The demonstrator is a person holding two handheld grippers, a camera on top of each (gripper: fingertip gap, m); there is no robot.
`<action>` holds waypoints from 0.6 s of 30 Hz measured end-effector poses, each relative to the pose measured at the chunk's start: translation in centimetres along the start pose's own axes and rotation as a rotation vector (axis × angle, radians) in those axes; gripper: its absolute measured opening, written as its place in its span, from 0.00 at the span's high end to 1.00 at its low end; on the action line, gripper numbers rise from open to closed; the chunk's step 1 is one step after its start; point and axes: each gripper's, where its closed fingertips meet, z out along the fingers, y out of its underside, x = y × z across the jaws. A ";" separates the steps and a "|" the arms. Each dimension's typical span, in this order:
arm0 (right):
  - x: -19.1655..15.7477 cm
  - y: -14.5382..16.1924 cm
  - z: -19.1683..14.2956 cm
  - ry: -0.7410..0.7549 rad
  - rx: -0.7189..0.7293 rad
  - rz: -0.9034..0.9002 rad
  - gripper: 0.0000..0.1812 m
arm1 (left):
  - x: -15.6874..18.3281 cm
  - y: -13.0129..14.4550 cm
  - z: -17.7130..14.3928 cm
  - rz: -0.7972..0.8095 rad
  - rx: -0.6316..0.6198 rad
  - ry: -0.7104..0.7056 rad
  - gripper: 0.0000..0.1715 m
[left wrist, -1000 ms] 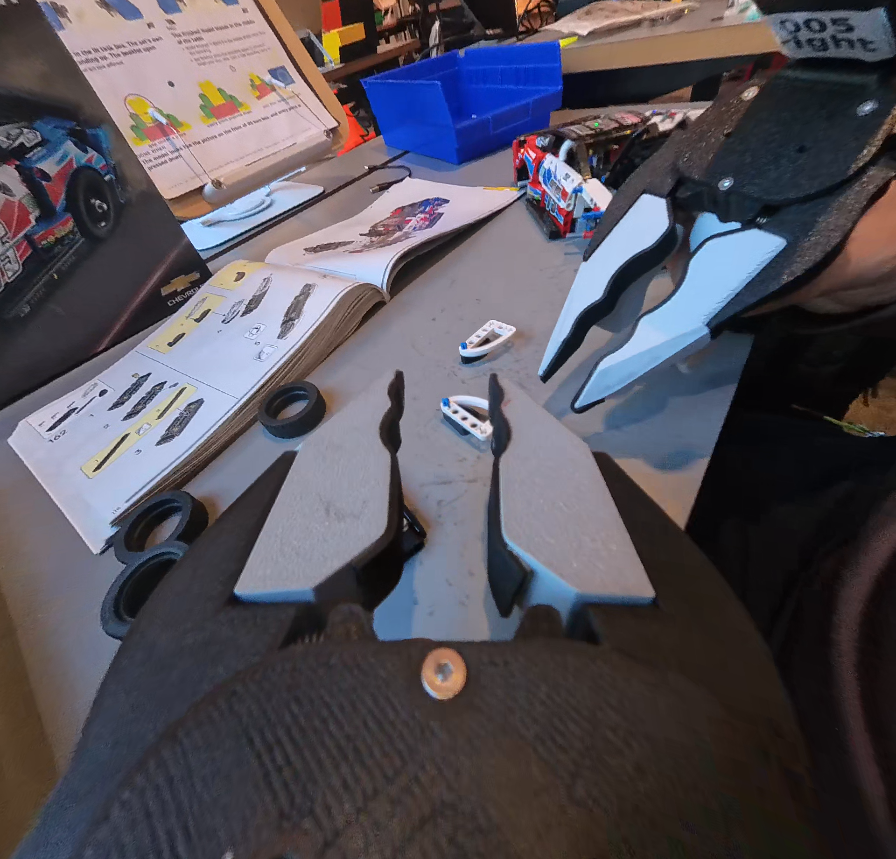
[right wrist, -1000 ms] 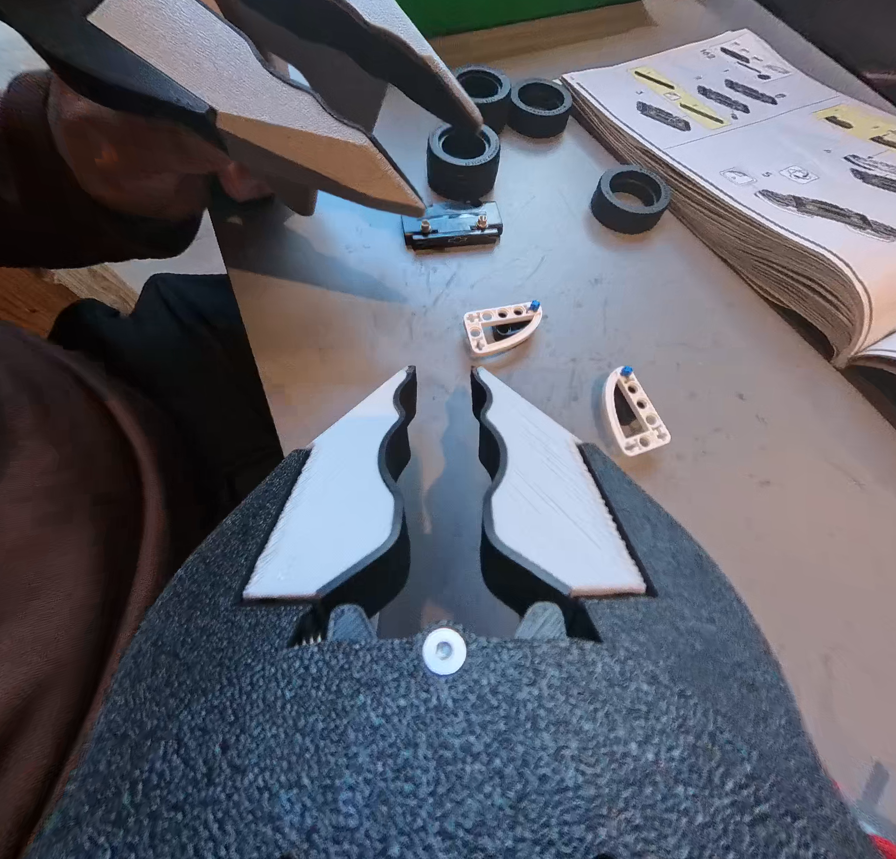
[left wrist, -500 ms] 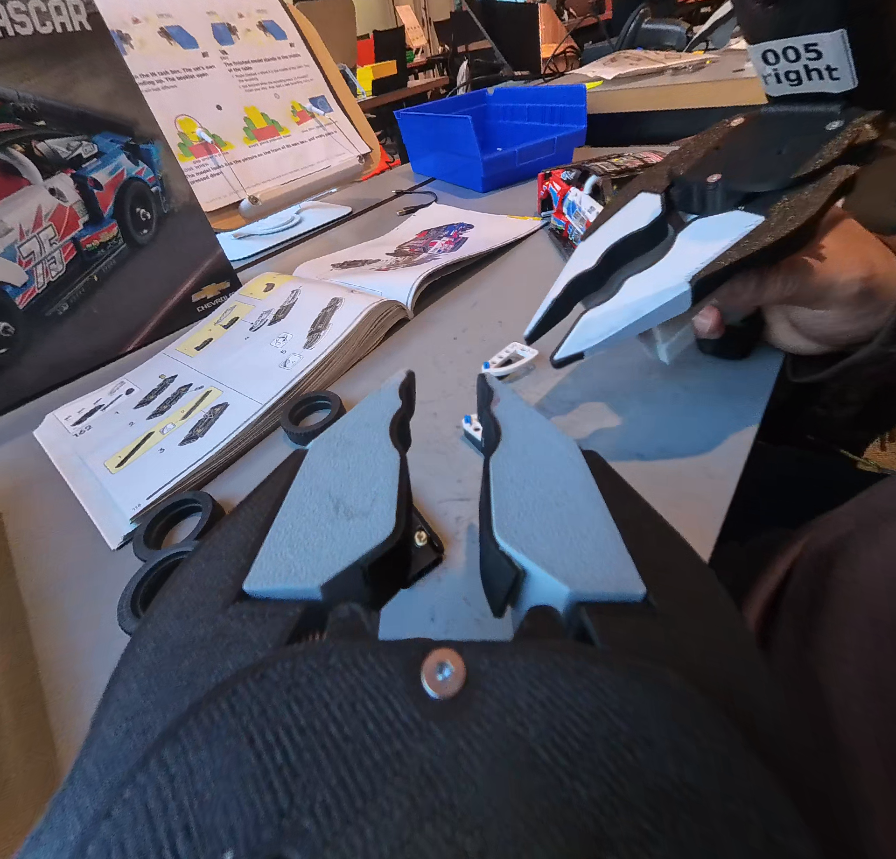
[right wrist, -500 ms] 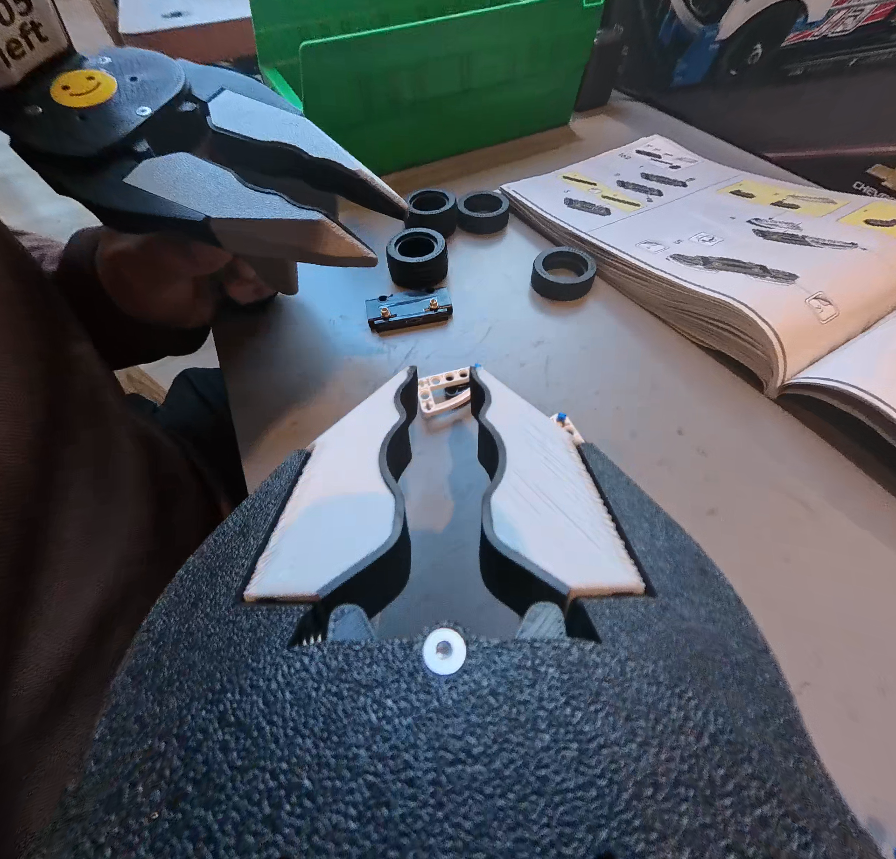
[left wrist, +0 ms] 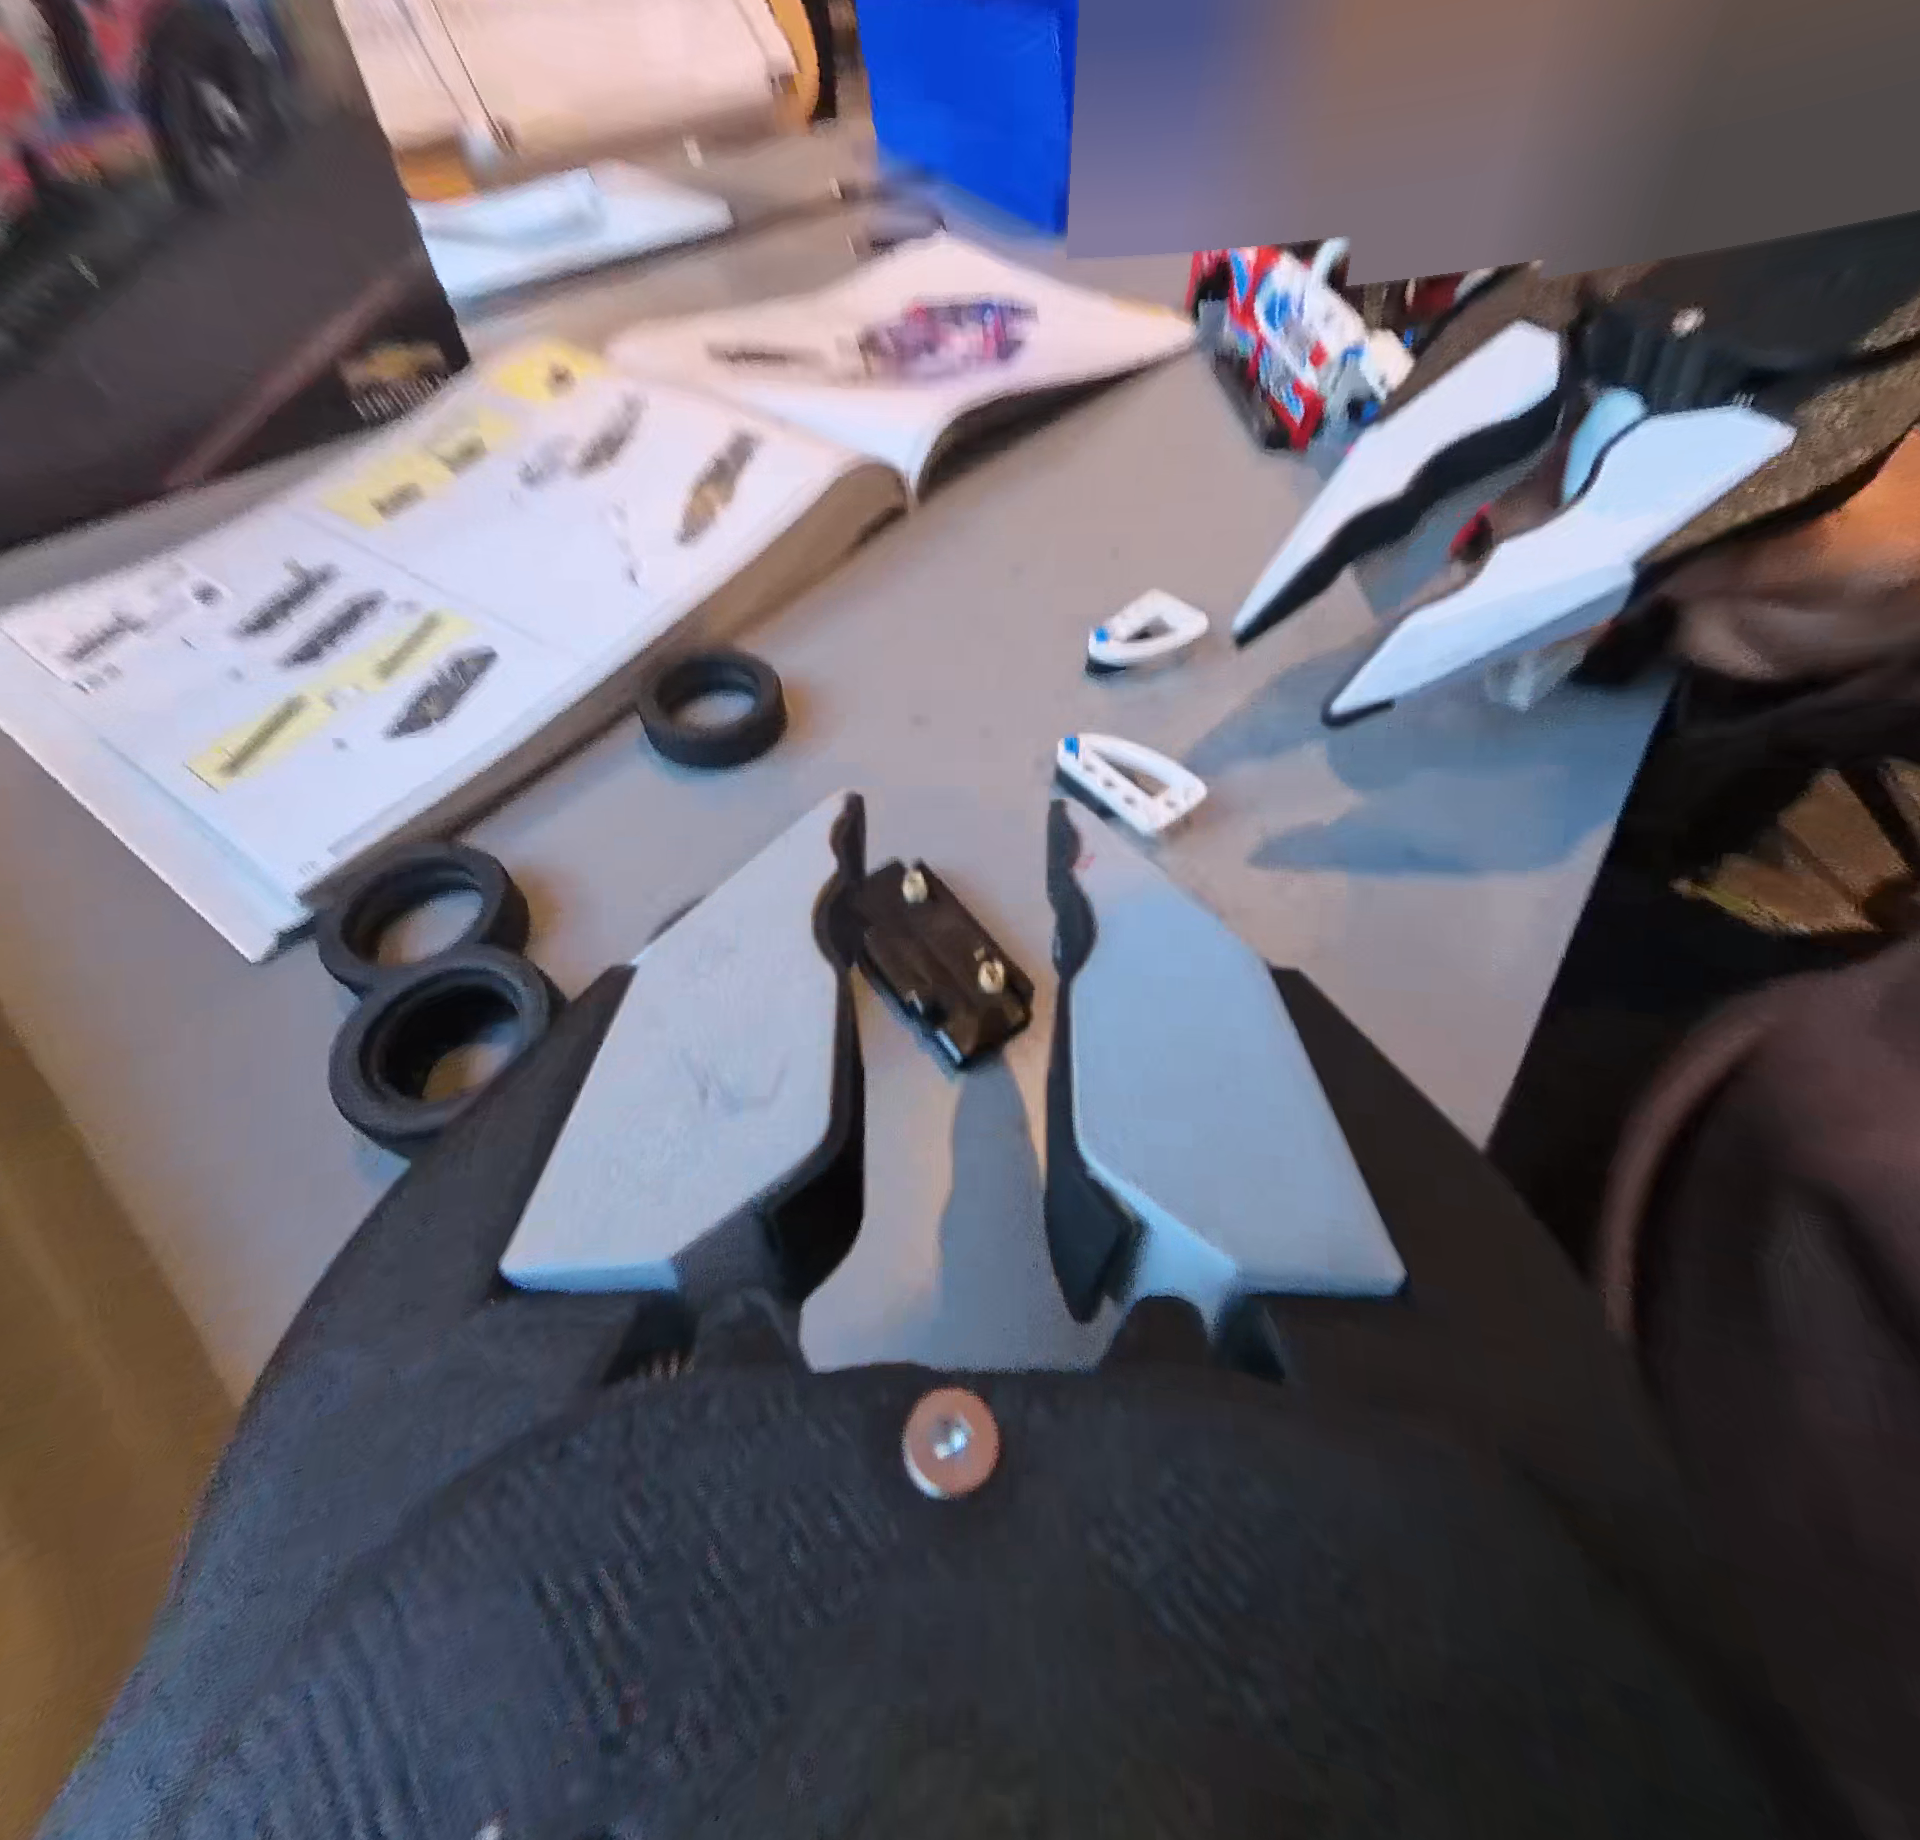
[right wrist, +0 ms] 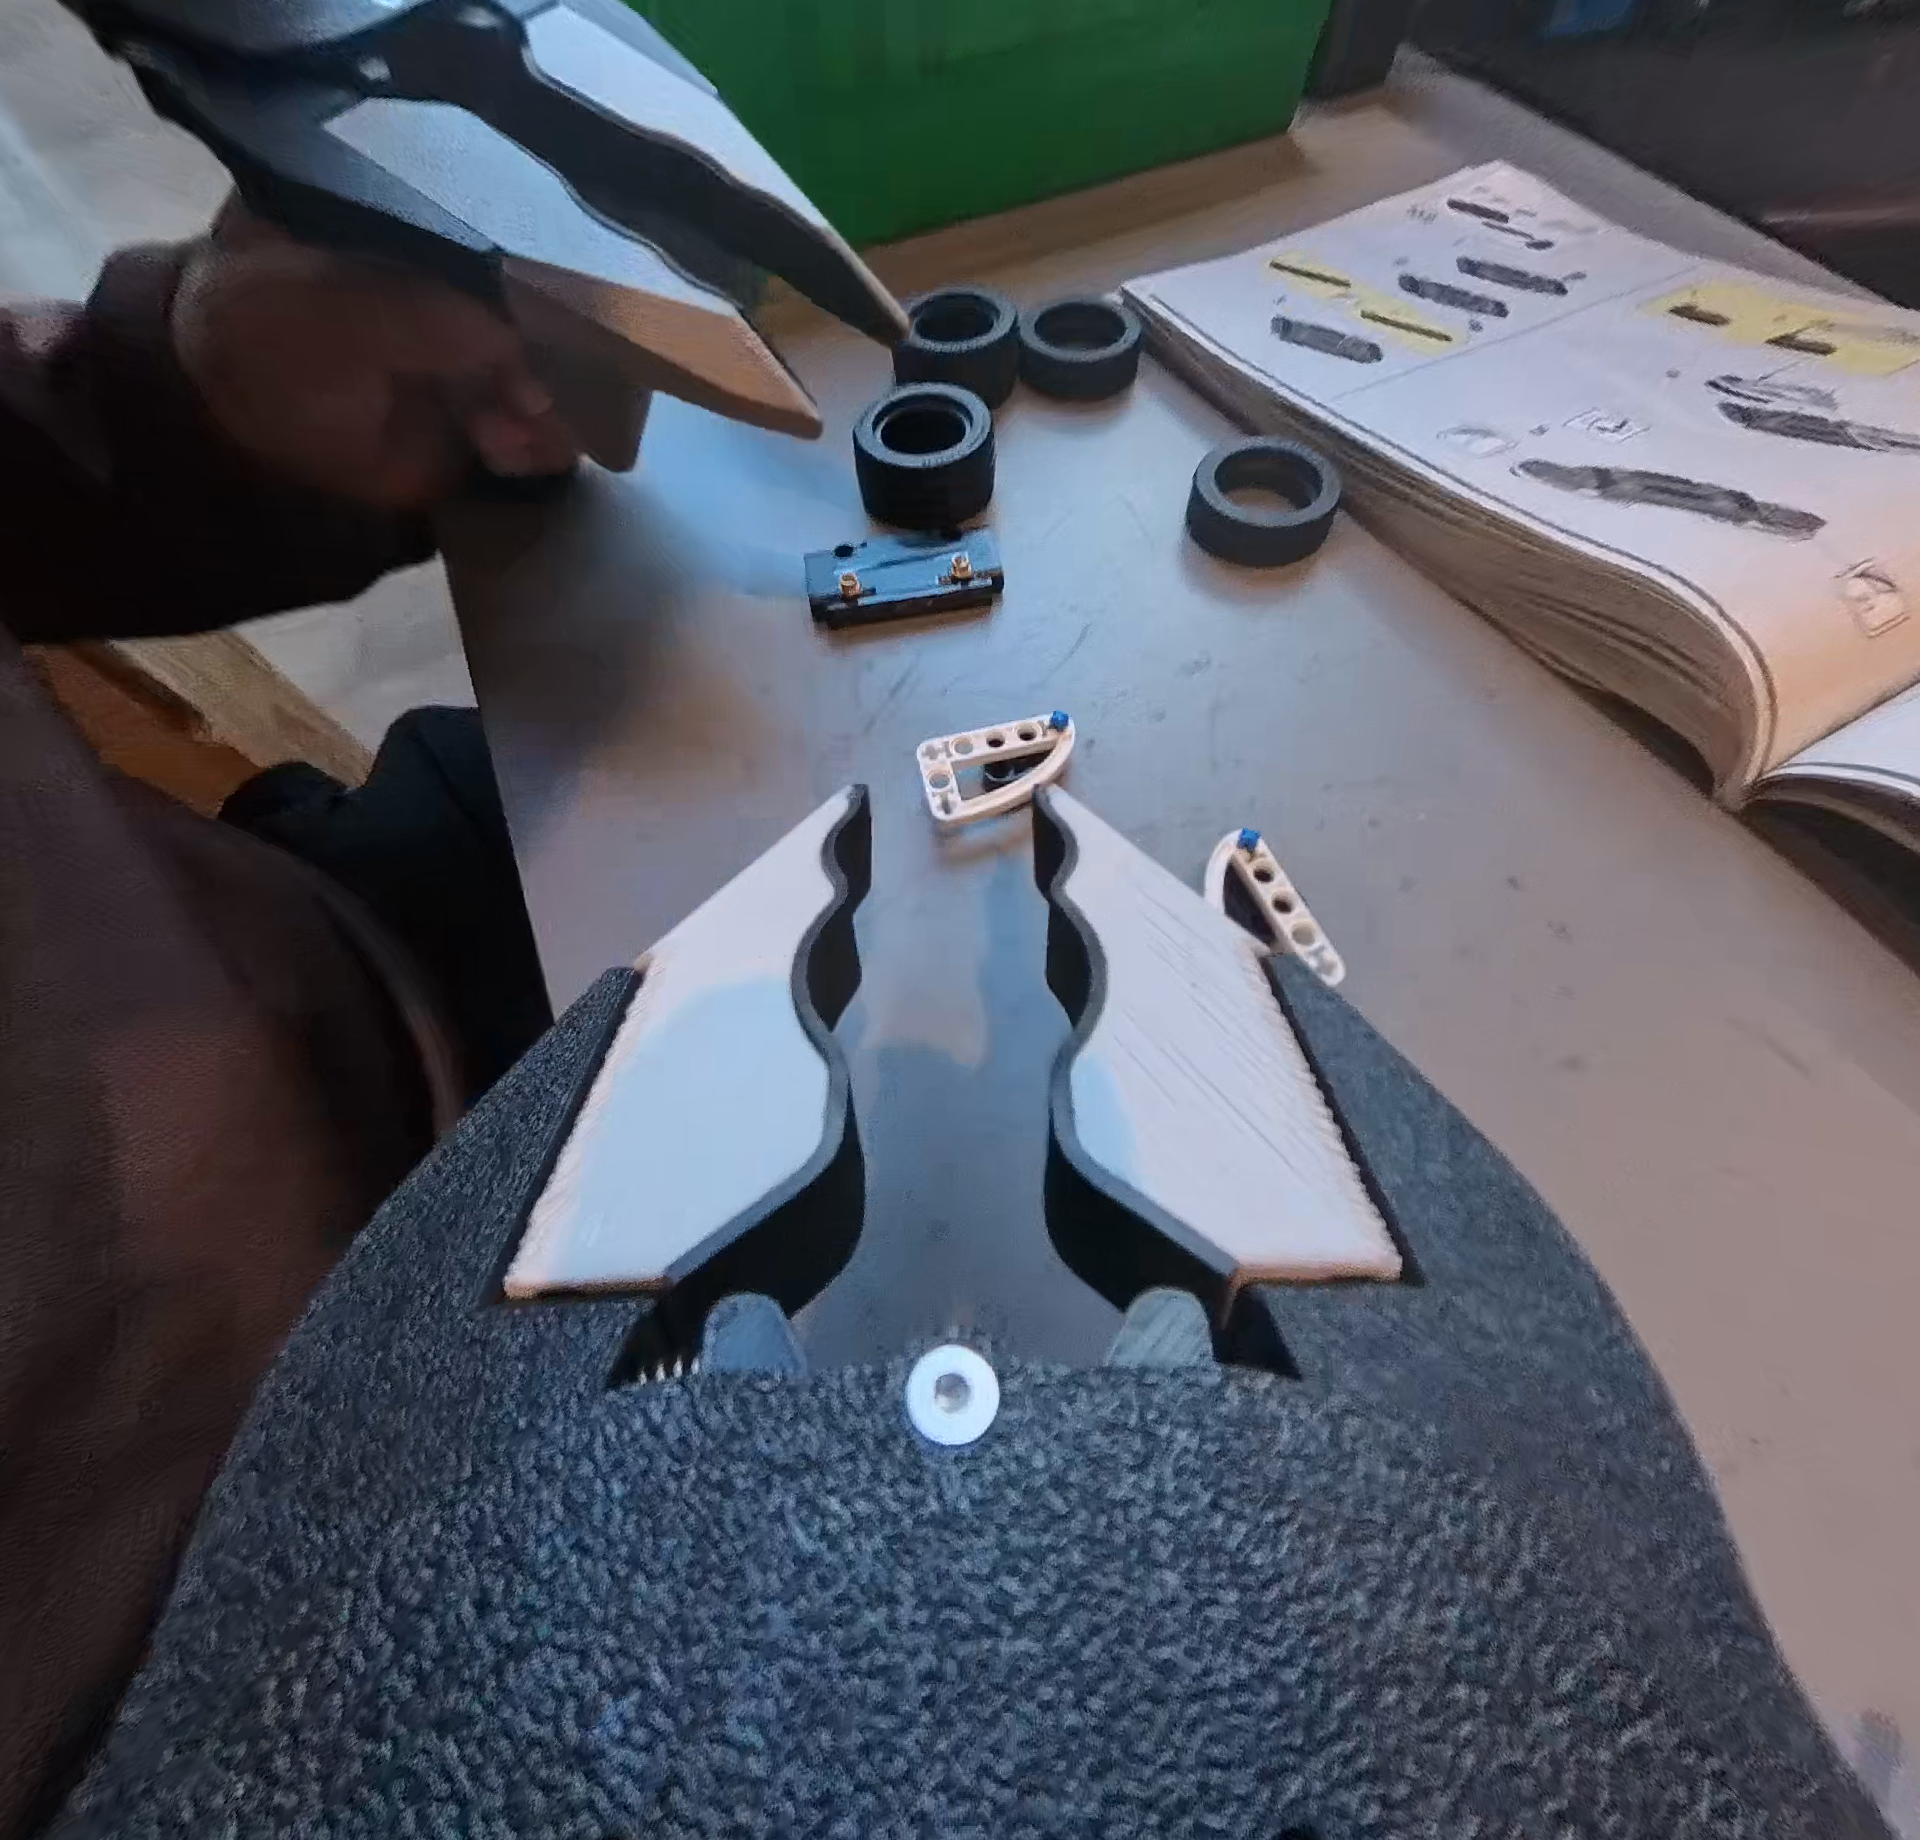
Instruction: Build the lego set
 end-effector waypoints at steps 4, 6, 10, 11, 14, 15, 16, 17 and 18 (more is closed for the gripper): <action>0.0 0.5 -0.4 0.034 -0.013 -0.018 0.83 | 0.2 1.4 -0.5 0.012 -0.079 0.015 0.78; 0.1 0.7 -0.6 0.042 -0.020 -0.010 0.83 | -0.3 2.6 -0.6 0.030 -0.154 -0.015 0.77; 0.3 0.9 -0.8 0.057 -0.025 0.000 0.82 | 0.2 4.5 0.0 0.034 -0.281 -0.027 0.75; 0.3 0.9 -0.8 0.059 -0.025 0.000 0.82 | 0.1 4.8 0.2 0.036 -0.302 -0.046 0.77; 0.3 1.0 -0.8 0.065 -0.030 -0.006 0.82 | -0.1 6.2 0.9 0.008 -0.404 -0.040 0.78; 0.3 1.0 -0.8 0.066 -0.032 -0.010 0.82 | -0.1 6.1 1.1 -0.010 -0.400 -0.036 0.79; 0.2 1.0 -0.8 0.067 -0.036 -0.015 0.82 | 0.0 6.0 1.3 -0.012 -0.399 -0.032 0.80; 0.2 1.1 -0.8 0.068 -0.041 -0.021 0.82 | 0.0 5.9 1.5 -0.008 -0.399 -0.032 0.81; 0.1 1.2 -0.7 0.070 -0.045 -0.027 0.82 | 0.0 5.9 1.7 -0.002 -0.400 -0.034 0.81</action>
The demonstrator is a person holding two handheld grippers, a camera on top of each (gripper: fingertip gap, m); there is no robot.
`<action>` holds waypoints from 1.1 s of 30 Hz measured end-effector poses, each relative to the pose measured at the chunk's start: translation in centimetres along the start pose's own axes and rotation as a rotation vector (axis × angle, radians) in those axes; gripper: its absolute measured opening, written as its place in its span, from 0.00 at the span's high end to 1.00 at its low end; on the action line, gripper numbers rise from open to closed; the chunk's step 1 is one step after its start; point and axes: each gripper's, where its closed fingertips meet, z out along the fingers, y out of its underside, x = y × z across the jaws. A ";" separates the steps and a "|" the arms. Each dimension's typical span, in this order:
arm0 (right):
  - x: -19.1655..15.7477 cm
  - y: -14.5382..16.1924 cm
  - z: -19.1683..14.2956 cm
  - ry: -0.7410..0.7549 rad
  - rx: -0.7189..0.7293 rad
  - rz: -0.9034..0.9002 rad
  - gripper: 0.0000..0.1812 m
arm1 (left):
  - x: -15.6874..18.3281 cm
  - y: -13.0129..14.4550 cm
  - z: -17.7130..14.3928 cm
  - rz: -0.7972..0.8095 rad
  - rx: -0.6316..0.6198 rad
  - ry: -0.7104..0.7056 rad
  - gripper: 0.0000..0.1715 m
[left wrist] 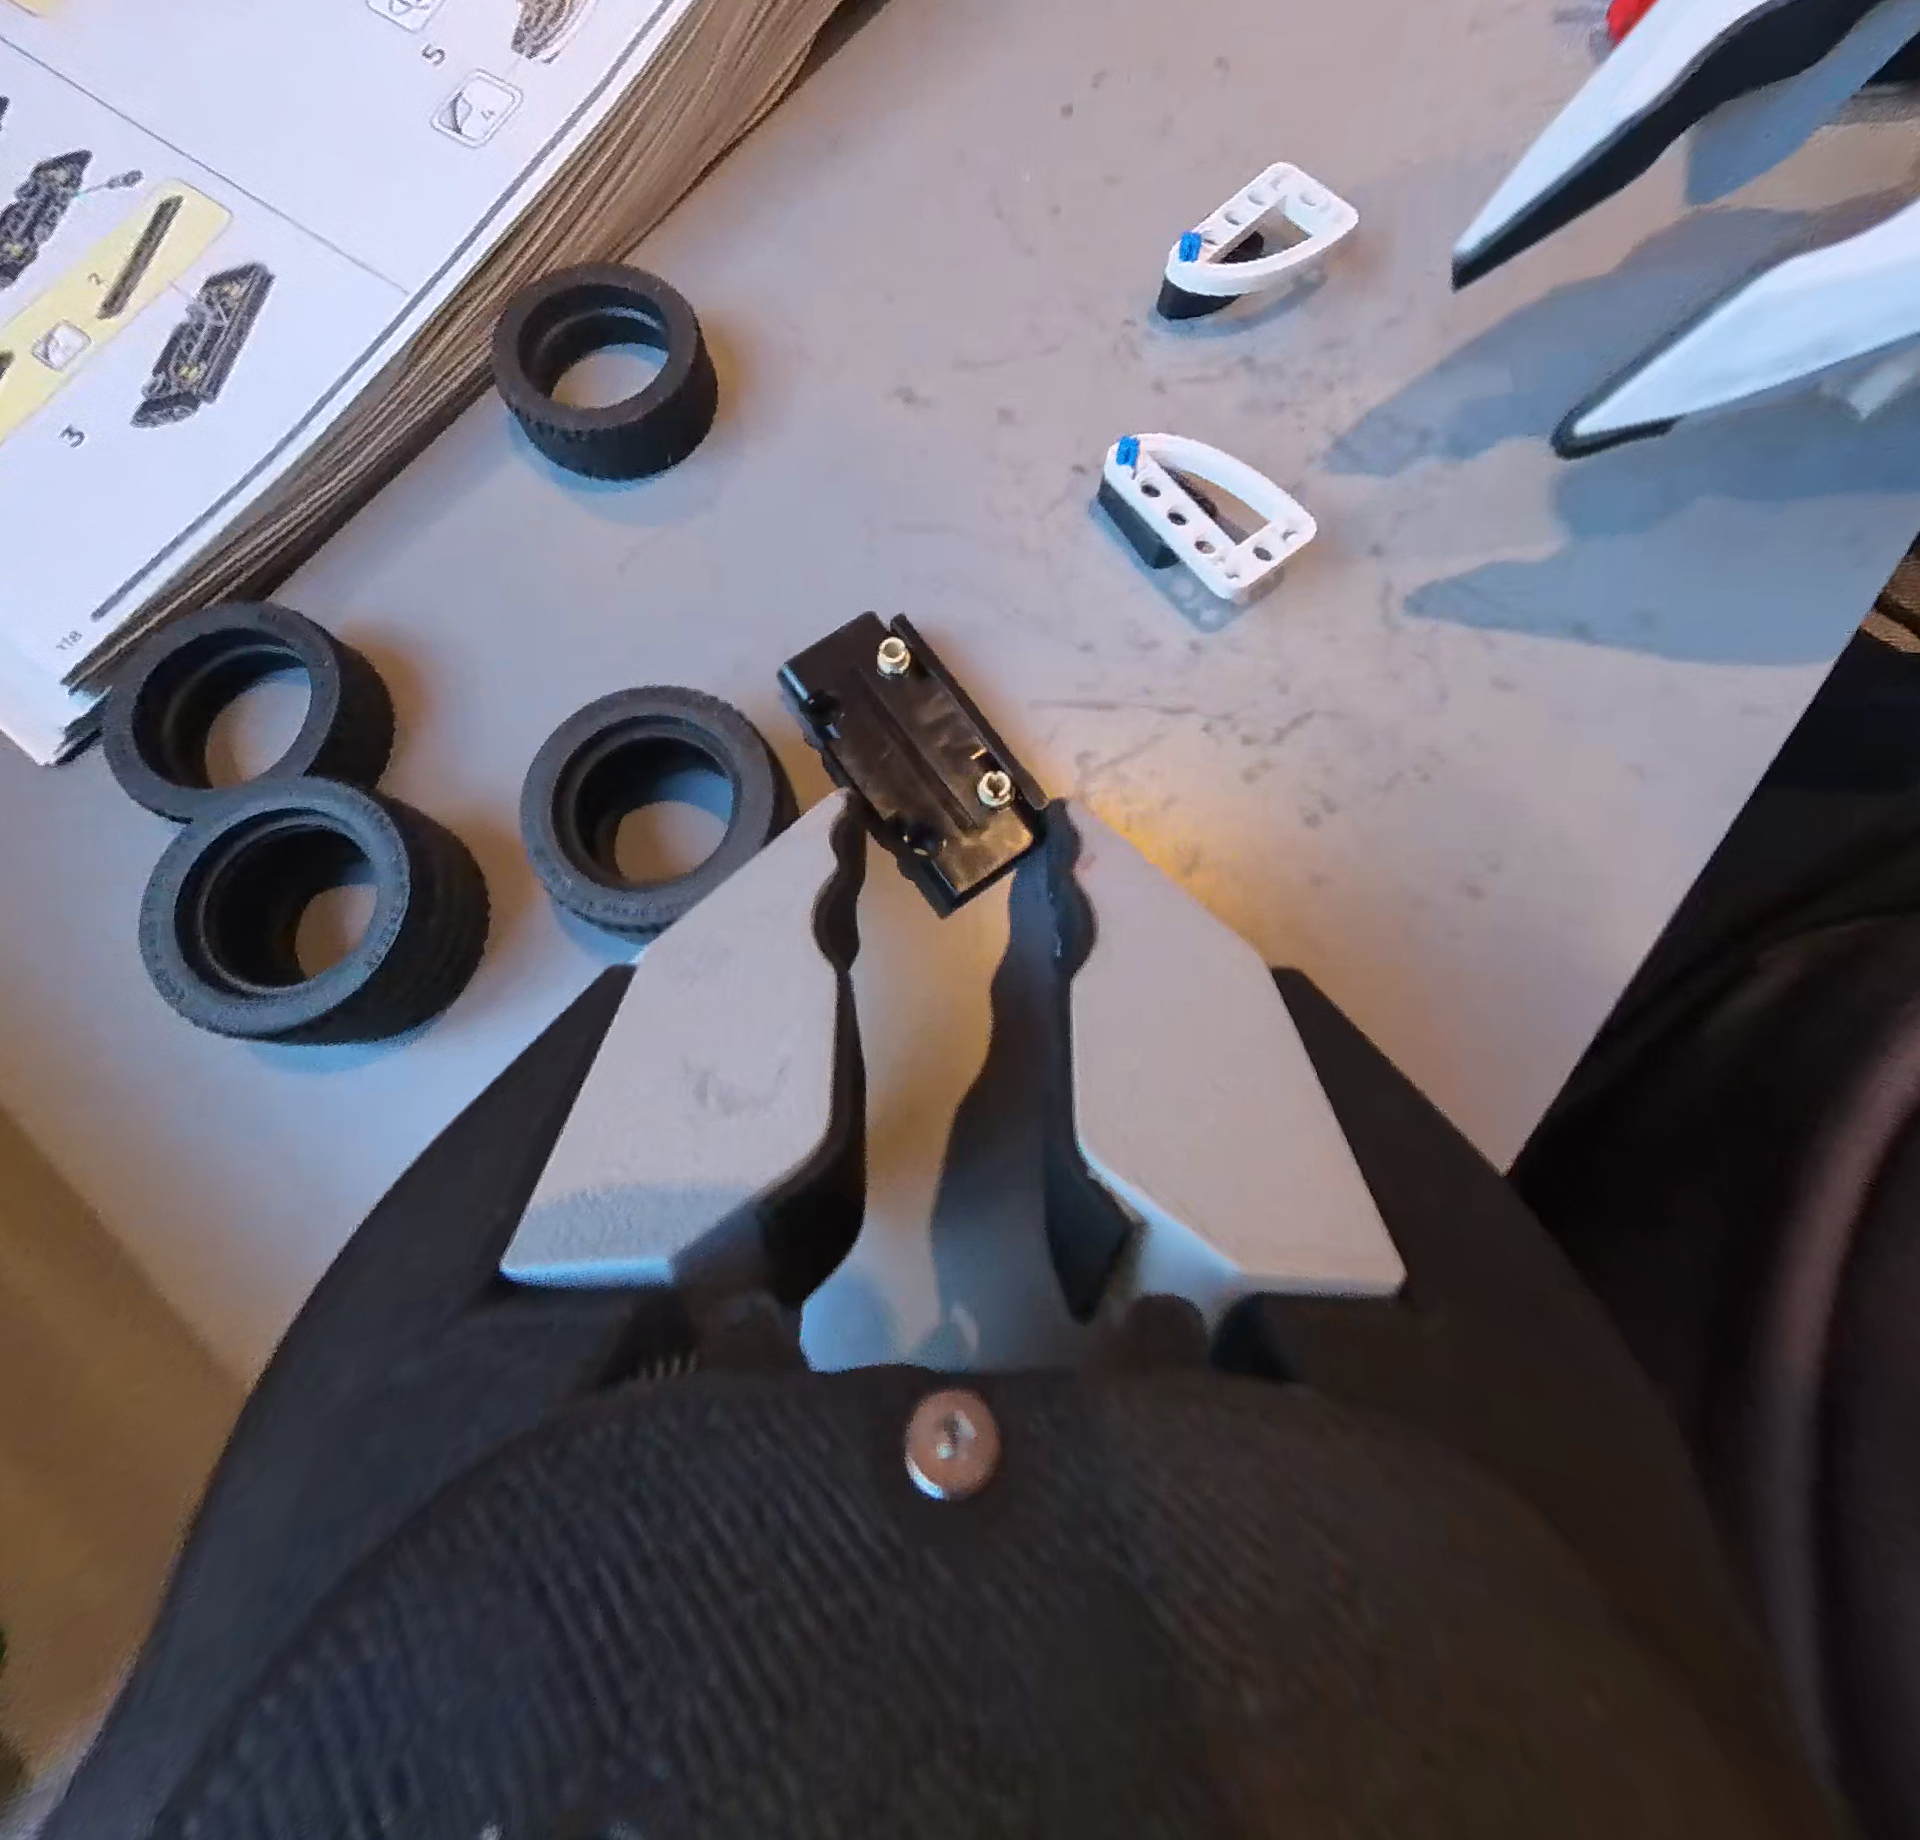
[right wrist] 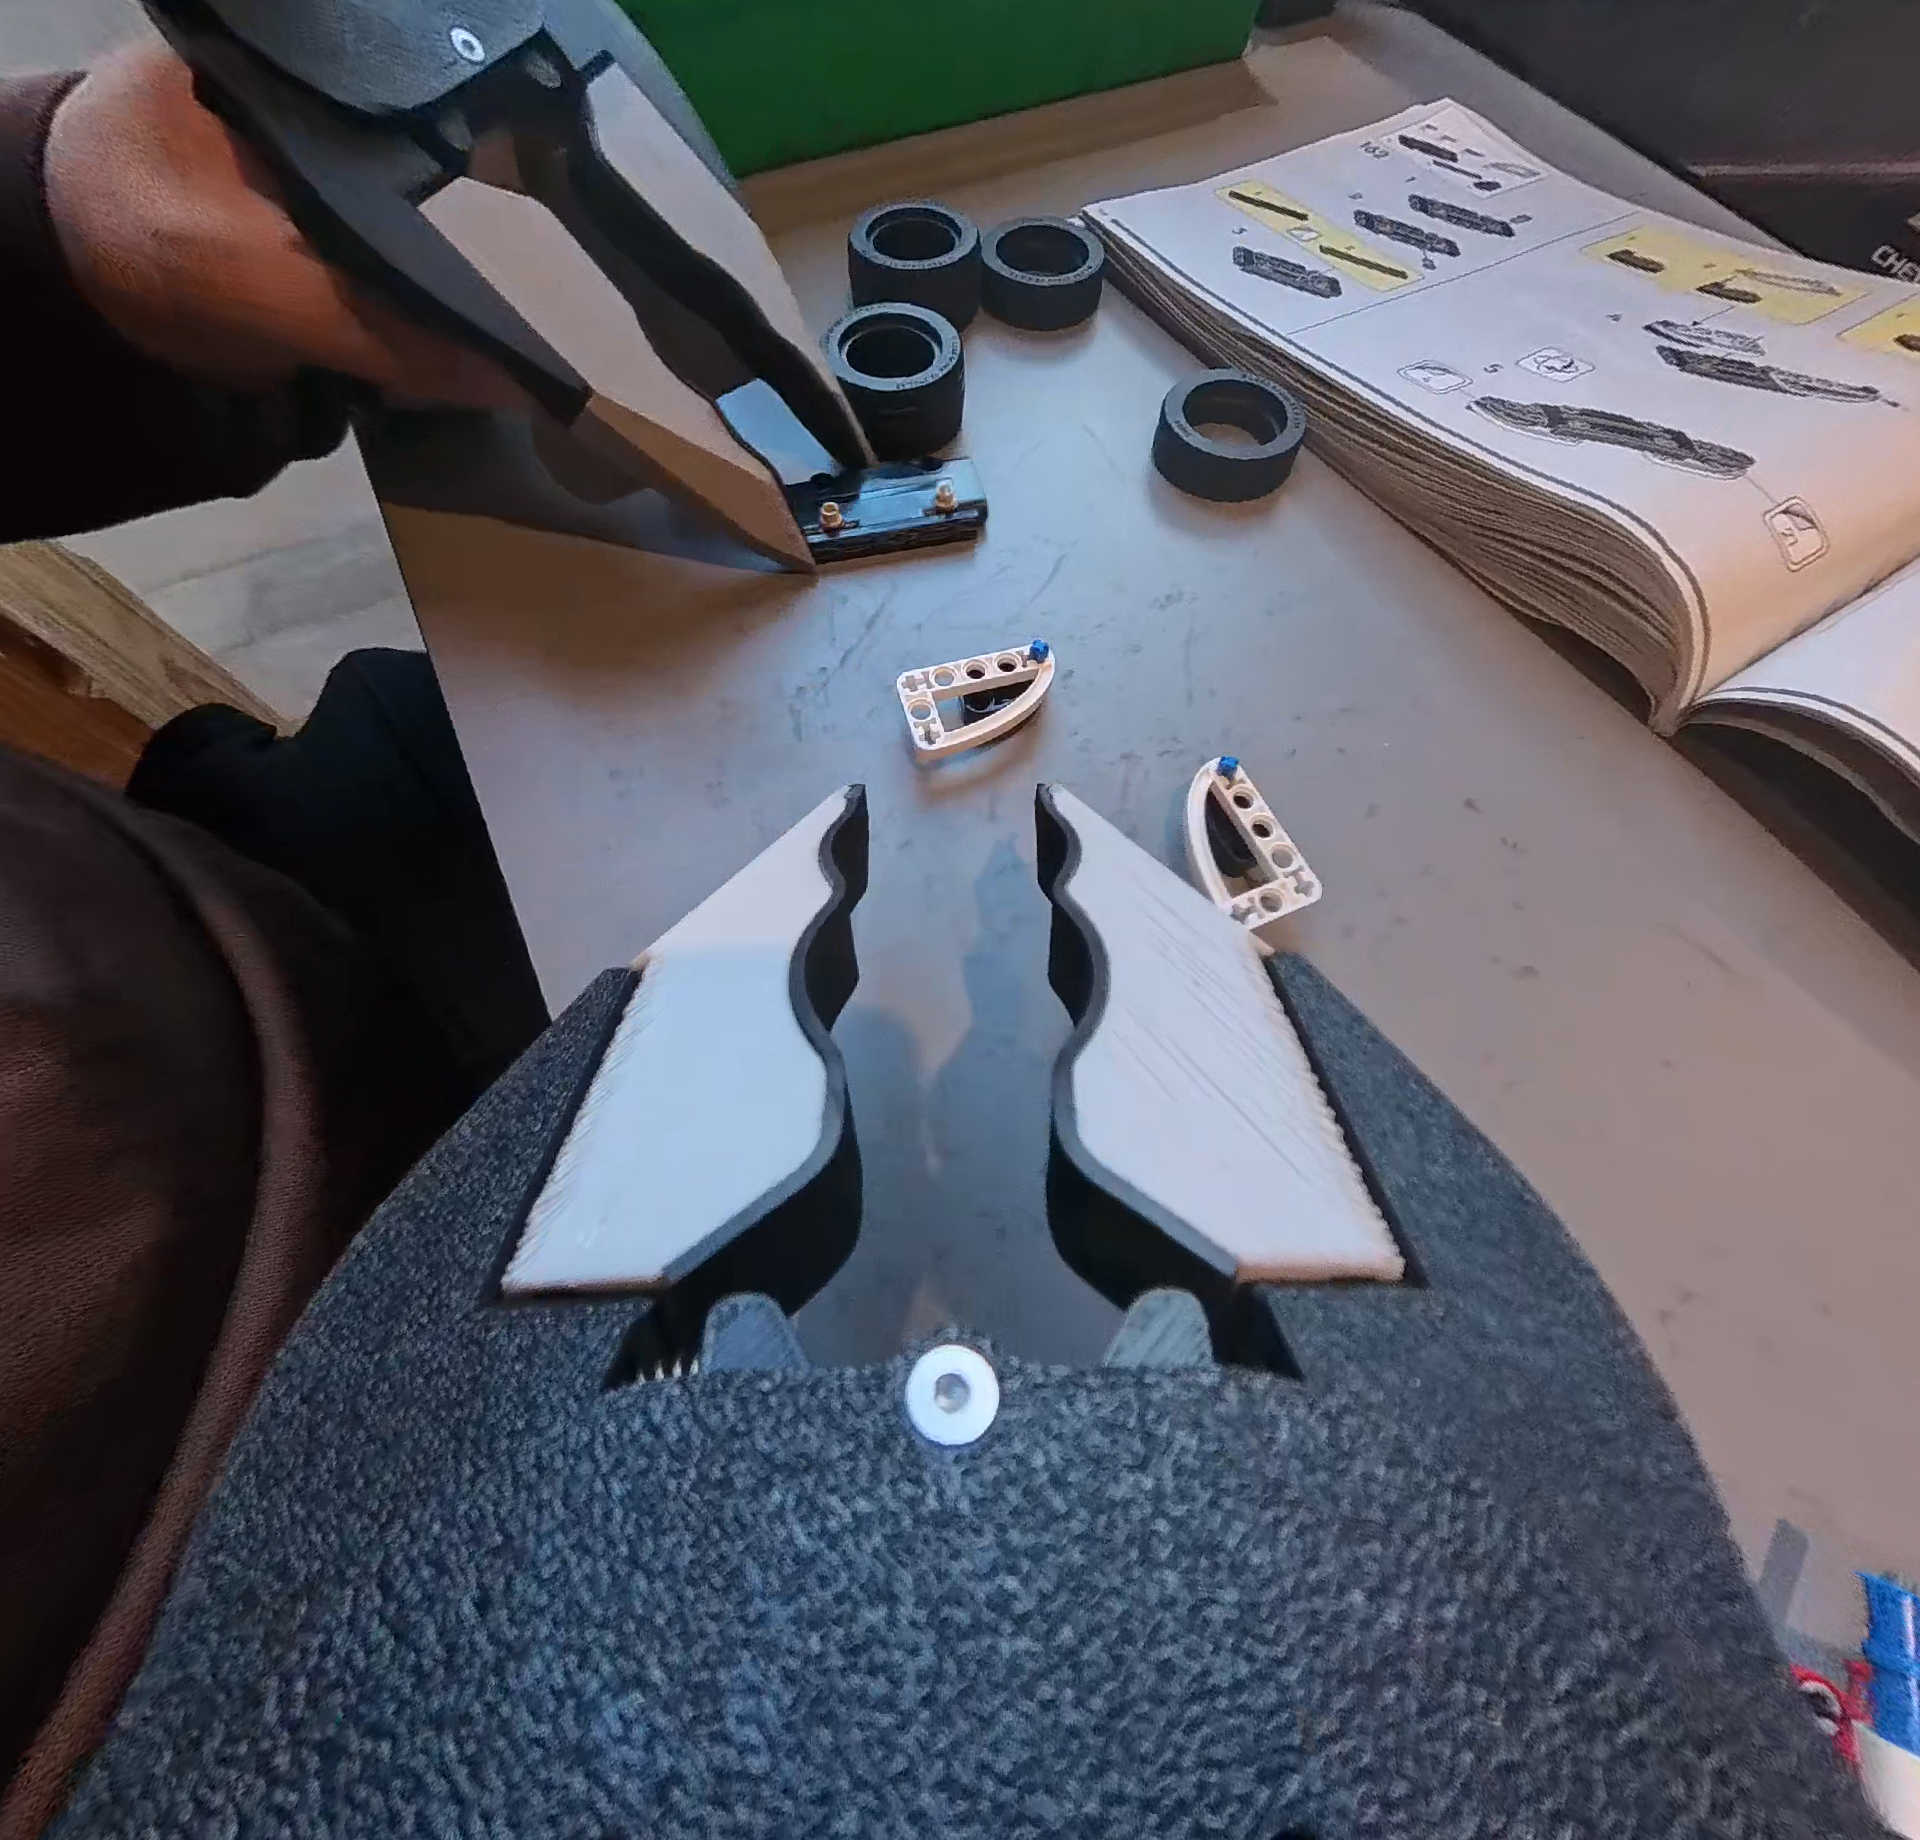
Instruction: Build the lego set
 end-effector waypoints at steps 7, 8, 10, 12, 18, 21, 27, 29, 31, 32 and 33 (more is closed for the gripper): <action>-0.2 0.2 0.1 0.018 -0.018 -0.033 0.82 | 1.4 -0.9 1.0 0.026 0.001 0.018 0.81; -0.2 0.3 0.1 0.018 -0.019 -0.034 0.82 | 1.5 -0.9 1.0 0.027 0.001 0.018 0.81; -0.2 0.2 0.1 0.018 -0.016 -0.033 0.83 | 1.6 -0.9 1.0 0.028 0.002 0.017 0.81; -0.2 0.2 0.1 0.018 -0.014 -0.033 0.83 | 1.7 -0.9 1.0 0.035 0.003 0.014 0.81; -0.1 0.6 0.4 0.039 -0.044 -0.055 0.83 | 1.9 -1.0 0.9 0.065 0.008 0.007 0.80; 0.0 0.7 0.6 0.059 -0.062 -0.072 0.83 | 1.9 -1.0 0.8 0.088 0.014 -0.018 0.78; 0.8 0.5 1.3 0.079 -0.072 -0.057 0.82 | 2.2 -0.5 0.4 0.055 0.010 -0.001 0.73; 1.2 0.6 1.3 0.082 -0.077 -0.060 0.82 | 2.3 -0.4 0.1 0.050 0.018 0.009 0.73; 1.4 0.6 1.4 0.064 -0.079 -0.059 0.81 | 2.5 -0.4 -0.1 0.054 0.025 0.015 0.73; 1.4 0.6 1.4 0.049 -0.083 -0.058 0.80 | 2.6 -0.4 -0.1 0.058 0.026 0.018 0.73; 1.3 0.7 1.6 0.032 -0.089 -0.058 0.79 | 2.6 -0.4 -0.1 0.060 0.027 0.020 0.73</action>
